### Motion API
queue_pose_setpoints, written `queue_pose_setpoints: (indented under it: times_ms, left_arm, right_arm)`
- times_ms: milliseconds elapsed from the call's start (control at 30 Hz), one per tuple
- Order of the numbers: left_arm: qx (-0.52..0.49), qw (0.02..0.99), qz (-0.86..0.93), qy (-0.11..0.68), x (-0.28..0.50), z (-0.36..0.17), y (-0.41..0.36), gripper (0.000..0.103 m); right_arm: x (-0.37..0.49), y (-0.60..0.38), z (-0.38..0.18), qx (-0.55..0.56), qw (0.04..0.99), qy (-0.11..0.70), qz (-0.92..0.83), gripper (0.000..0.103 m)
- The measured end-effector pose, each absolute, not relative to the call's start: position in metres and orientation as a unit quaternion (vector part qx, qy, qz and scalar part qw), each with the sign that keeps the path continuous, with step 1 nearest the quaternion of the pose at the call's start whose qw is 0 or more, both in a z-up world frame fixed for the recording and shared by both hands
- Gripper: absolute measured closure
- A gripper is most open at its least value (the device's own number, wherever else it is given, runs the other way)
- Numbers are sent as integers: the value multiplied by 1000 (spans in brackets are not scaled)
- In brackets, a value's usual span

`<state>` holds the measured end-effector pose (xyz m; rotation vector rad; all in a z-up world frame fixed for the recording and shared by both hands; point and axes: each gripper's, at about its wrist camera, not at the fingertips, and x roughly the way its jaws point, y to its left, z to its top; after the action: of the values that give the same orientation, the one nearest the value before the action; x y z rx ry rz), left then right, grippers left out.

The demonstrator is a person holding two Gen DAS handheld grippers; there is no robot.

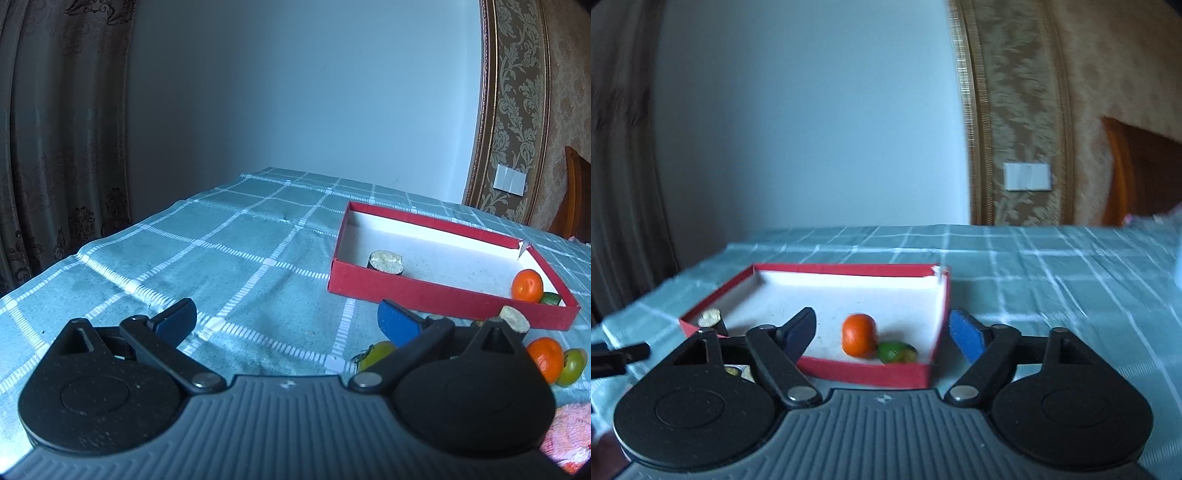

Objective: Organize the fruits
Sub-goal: 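Lower the orange into the red tray and open the right tool, then move the left tool to the dark green tomato and close on it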

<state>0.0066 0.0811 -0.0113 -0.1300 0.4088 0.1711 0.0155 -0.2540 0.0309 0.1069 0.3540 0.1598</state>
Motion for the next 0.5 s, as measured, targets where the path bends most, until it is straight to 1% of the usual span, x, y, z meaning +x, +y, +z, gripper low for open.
queue_pose_setpoints:
  times_ms: [200, 333, 500]
  left_arm:
    - [-61, 973, 91, 205, 7, -11, 80, 0]
    - [-57, 972, 94, 207, 7, -12, 79, 0]
    - [-53, 971, 97, 212, 9, -12, 79, 0]
  right_arm:
    - [-9, -292, 9, 109, 976, 187, 37, 20]
    - [-7, -309, -13, 151, 964, 216, 20, 20]
    - [-4, -319, -18, 182, 957, 226, 19, 20]
